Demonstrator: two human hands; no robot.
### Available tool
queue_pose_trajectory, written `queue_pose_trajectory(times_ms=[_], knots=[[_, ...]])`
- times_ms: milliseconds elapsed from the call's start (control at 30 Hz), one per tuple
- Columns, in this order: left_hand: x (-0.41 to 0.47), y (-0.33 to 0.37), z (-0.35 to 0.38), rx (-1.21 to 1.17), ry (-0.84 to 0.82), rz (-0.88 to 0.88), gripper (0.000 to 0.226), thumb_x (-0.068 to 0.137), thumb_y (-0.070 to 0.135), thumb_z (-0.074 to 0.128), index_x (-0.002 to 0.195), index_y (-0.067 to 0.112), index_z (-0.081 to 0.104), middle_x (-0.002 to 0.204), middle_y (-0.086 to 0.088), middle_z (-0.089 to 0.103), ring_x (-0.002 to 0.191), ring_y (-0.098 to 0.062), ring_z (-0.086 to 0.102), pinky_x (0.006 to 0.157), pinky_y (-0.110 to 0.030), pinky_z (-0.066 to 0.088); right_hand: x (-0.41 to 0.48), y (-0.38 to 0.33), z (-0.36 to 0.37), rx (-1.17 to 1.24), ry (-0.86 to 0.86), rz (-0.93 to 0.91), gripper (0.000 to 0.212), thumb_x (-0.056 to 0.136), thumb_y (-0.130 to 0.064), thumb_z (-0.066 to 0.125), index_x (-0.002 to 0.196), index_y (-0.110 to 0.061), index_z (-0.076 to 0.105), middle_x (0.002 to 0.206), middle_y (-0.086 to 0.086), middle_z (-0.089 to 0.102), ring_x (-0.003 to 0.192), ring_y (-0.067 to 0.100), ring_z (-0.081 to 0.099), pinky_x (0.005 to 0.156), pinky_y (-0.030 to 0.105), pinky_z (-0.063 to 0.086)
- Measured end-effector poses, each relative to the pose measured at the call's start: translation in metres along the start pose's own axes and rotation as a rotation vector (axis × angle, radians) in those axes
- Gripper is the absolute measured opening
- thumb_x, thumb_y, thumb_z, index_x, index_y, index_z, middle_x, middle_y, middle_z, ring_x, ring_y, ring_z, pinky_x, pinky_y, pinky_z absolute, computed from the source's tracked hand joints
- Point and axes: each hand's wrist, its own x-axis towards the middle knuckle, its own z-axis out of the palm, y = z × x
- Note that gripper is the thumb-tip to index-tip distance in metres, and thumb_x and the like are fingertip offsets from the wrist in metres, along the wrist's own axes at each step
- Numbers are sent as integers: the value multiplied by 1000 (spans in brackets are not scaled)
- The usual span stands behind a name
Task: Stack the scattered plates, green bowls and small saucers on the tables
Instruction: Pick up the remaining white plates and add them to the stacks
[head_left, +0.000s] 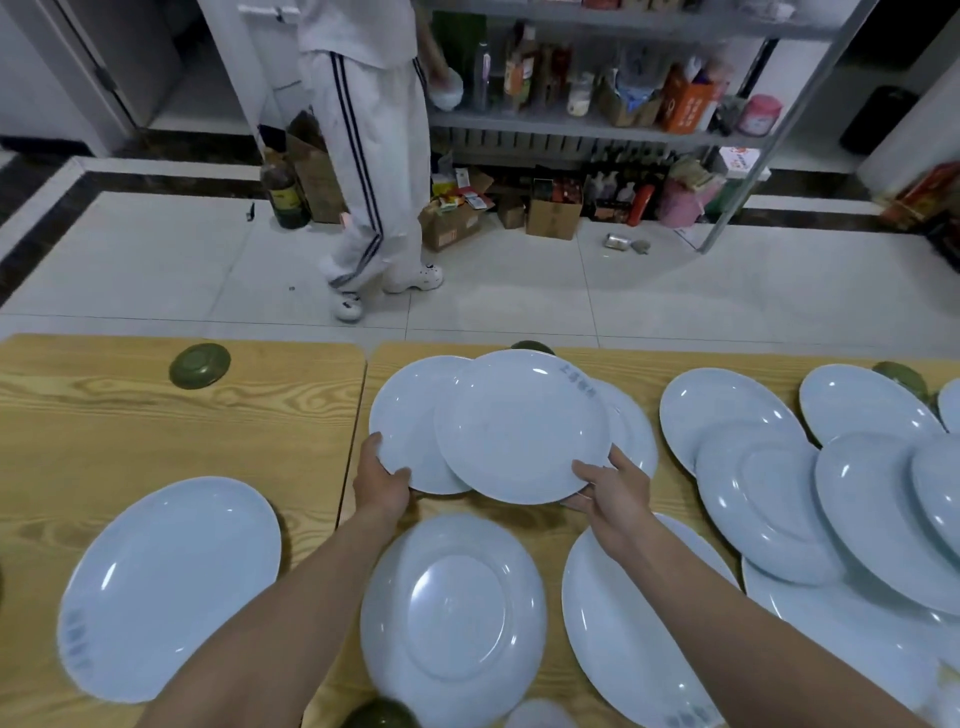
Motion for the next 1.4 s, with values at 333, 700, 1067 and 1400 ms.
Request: queue_pose_trajectory(times_ms=[333, 700, 1067, 1400], knots=[[-31, 2, -11, -439, -27, -73, 84, 84, -17, 52, 148, 36, 35, 126, -11, 57, 108, -32, 62, 70, -45, 62, -24, -6, 1, -19, -24, -27, 49, 87, 12, 59, 129, -14, 62, 114, 12, 71, 101, 35, 69, 75, 44, 60], [-129, 6, -41, -644, 33, -30, 83, 90, -15, 53, 147, 41, 31, 108, 1, 61, 73, -24, 72, 77, -44, 58, -86, -12, -13, -46, -172, -118, 54, 87, 11, 60, 133, -16, 60, 114, 8, 72, 100, 32, 70, 81, 49, 60], [-203, -15, -77, -774, 127, 3, 81, 91, -14, 53, 153, 33, 27, 115, 2, 62, 78, -22, 74, 68, -41, 61, -139, 12, -17, -34, -288, -77, 54, 87, 14, 57, 135, -13, 58, 118, 11, 70, 100, 31, 69, 66, 37, 60], [-204, -58, -153, -796, 195, 1, 84, 92, -9, 58, 155, 32, 21, 101, -11, 55, 98, -29, 66, 69, -33, 61, -174, 49, 28, -48, -324, -86, 53, 87, 13, 59, 134, -11, 58, 120, 11, 68, 104, 36, 66, 63, 39, 60]])
